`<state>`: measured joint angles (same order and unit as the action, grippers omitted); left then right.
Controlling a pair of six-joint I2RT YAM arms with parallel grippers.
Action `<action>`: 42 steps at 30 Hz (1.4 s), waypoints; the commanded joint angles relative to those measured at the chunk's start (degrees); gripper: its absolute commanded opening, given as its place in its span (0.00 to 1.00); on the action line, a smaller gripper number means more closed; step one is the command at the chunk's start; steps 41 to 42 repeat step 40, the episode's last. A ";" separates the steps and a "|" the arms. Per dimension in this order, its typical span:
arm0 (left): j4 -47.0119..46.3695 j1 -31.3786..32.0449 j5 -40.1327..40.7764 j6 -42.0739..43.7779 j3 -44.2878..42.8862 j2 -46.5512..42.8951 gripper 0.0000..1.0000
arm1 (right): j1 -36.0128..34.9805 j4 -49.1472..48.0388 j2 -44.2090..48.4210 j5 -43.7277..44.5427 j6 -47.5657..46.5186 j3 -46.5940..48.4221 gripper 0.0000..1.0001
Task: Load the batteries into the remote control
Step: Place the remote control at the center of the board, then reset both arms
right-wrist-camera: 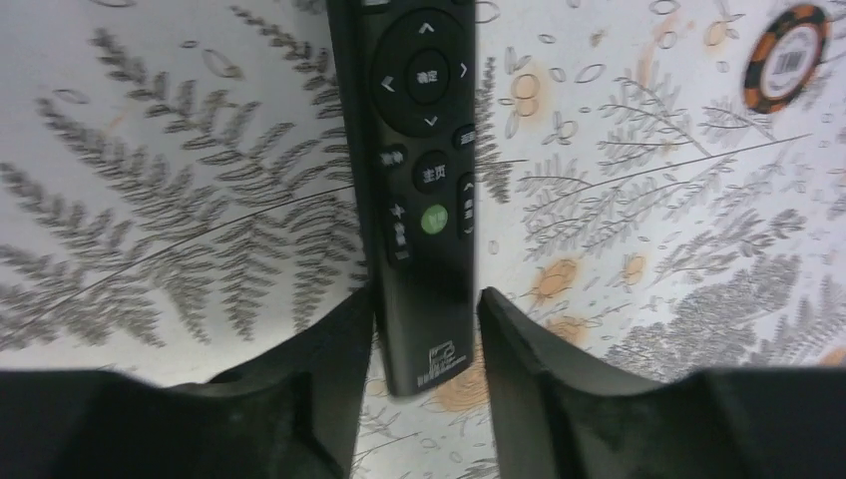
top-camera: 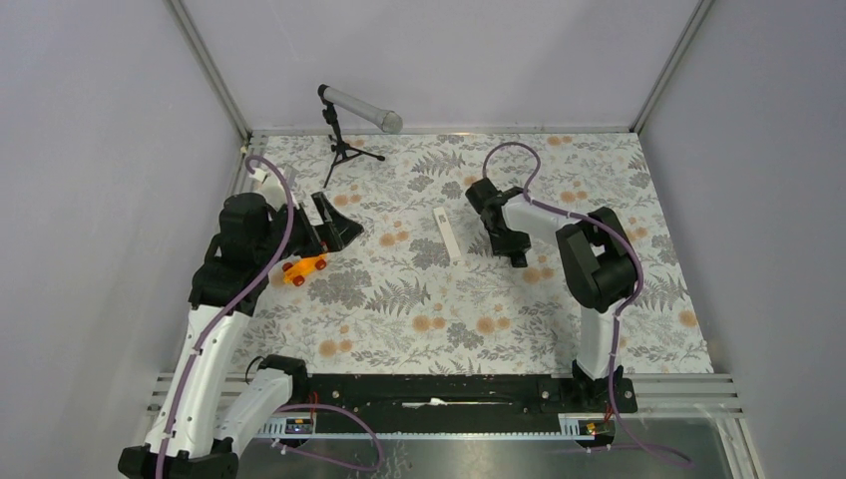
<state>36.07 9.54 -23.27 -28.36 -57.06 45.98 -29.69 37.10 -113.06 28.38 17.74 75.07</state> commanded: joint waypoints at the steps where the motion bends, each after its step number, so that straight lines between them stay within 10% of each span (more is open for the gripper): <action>1: 2.93 -0.14 0.34 -0.31 -4.49 1.32 0.99 | -0.50 0.92 2.22 -6.51 2.27 1.66 0.55; 12: 12.33 -0.14 5.79 1.07 -13.62 1.47 0.99 | 0.44 -0.10 33.29 -0.07 4.92 -5.15 0.99; 27: 14.96 -0.14 21.86 1.70 -17.97 -12.49 0.99 | 1.13 -1.57 86.23 29.67 -0.50 -12.13 1.00; 42: 14.99 -0.14 28.49 1.44 -16.24 -17.85 0.99 | 1.13 6.11 91.70 31.60 0.26 -6.36 1.00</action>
